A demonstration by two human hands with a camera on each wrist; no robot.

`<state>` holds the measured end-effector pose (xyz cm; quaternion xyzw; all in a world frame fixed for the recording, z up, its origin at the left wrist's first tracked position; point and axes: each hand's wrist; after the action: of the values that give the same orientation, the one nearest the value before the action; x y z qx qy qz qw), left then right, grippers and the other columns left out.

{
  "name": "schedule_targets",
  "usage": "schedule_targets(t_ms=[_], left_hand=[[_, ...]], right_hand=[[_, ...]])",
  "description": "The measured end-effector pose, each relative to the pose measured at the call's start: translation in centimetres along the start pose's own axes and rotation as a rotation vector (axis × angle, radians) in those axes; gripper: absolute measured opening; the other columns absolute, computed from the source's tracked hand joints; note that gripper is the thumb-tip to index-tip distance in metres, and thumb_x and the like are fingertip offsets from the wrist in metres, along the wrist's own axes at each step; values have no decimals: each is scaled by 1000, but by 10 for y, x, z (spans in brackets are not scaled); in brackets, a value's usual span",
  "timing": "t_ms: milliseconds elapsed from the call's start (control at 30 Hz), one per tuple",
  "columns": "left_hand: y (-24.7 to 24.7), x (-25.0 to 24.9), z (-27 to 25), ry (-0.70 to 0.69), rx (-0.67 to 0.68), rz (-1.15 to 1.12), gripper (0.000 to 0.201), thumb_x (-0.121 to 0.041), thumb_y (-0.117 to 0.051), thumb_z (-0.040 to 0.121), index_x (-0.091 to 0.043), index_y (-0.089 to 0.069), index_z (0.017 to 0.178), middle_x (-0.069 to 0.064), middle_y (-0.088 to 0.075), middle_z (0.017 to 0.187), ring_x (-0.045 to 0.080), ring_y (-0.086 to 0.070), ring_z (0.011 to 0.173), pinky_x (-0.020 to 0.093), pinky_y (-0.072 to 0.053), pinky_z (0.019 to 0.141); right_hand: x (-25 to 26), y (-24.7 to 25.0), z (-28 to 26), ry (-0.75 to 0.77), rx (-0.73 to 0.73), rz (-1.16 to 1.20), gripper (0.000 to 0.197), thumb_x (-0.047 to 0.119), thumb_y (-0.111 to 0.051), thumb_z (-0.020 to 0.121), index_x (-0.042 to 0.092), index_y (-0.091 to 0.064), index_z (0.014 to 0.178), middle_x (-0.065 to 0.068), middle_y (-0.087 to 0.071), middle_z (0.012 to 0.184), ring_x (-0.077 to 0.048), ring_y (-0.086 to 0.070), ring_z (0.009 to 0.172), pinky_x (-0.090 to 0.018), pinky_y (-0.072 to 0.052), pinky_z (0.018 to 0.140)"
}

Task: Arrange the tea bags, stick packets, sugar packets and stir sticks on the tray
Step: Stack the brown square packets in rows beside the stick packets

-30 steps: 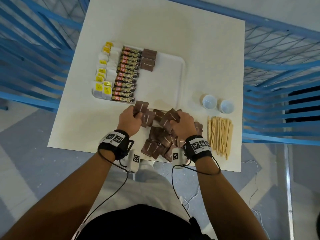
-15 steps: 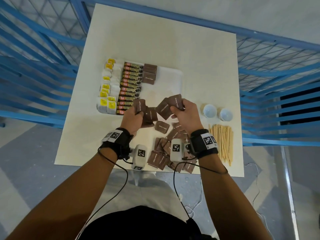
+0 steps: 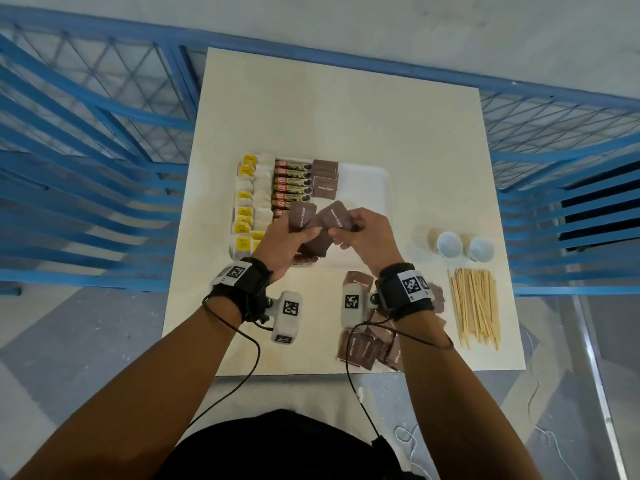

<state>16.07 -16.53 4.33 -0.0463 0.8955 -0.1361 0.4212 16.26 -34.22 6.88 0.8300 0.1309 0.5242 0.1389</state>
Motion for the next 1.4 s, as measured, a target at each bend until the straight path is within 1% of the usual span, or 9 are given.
schedule_targets(t_ms=[167,267,333,433,667,833,1000,1100,1400], left_hand=[[21,-8,11,7,-38,-52,37,3,-59,96,-18,-60,127,12,-67,128,36,-64,118,48,-61,79],[26,-15,17,55,-64,-74,40,6,-54,95,-18,-59,126,11,-65,127,34,-64,113,50,-61,74],[27,-20,22,93,-61,-99,41,6,-52,94,-15,-57,129,15,-64,127,36,-64,110,50,-61,71],[23,-25,26,118,-14,-111,39,-5,-62,95,-17,-58,132,17,-62,128,37,-64,112,47,-60,70],[14,-23,42,-113,-108,166,38,-21,-82,84,-22,-68,120,7,-74,114,29,-72,104,58,-61,82],[8,-25,53,-137,-164,188,38,-16,-84,81,-19,-70,116,2,-76,109,24,-71,105,51,-58,95],[2,-27,60,-155,-236,102,26,-9,-79,85,-24,-71,105,-1,-77,103,19,-73,100,40,-59,92],[-3,-28,62,-157,-249,52,23,-9,-75,89,-24,-72,105,4,-77,107,26,-72,105,43,-59,95],[-11,-24,69,-215,-346,264,22,-14,-76,89,-30,-68,101,-5,-75,102,18,-71,101,46,-56,98]], right_hand=[[6,-8,7,-8,-37,58,13,9,-72,89,5,-68,101,-11,-70,84,-16,-64,65,-36,-57,65],[12,-9,15,-17,12,19,9,9,-69,90,14,-72,96,-2,-67,81,-16,-61,68,-41,-59,71],[18,-9,21,-25,54,-22,22,7,-67,88,27,-75,82,7,-68,77,-16,-59,70,-38,-59,71],[24,-7,32,-26,94,-104,19,9,-64,88,22,-77,90,-1,-73,88,-19,-64,75,-33,-59,67],[20,-1,57,61,114,-162,12,8,-64,92,14,-71,100,-9,-74,85,-20,-69,67,-33,-60,64],[11,3,71,93,45,-144,6,18,-68,93,18,-73,97,-4,-75,76,-17,-72,64,-29,-58,59],[4,7,75,113,66,-76,4,18,-69,93,20,-71,96,-4,-76,73,-16,-74,67,-32,-60,61],[0,11,78,115,64,-69,7,22,-66,96,20,-73,94,-4,-76,73,-15,-74,67,-30,-60,64],[-14,13,79,-22,68,-9,19,29,-67,95,16,-71,107,-2,-76,81,-16,-74,68,-34,-61,62]])
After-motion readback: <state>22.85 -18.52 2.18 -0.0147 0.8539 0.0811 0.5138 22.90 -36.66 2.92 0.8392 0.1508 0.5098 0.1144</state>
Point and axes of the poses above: each hand's wrist, its own z-axis towards the middle knuckle, its own y-axis out of the back of the hand, x = y × z
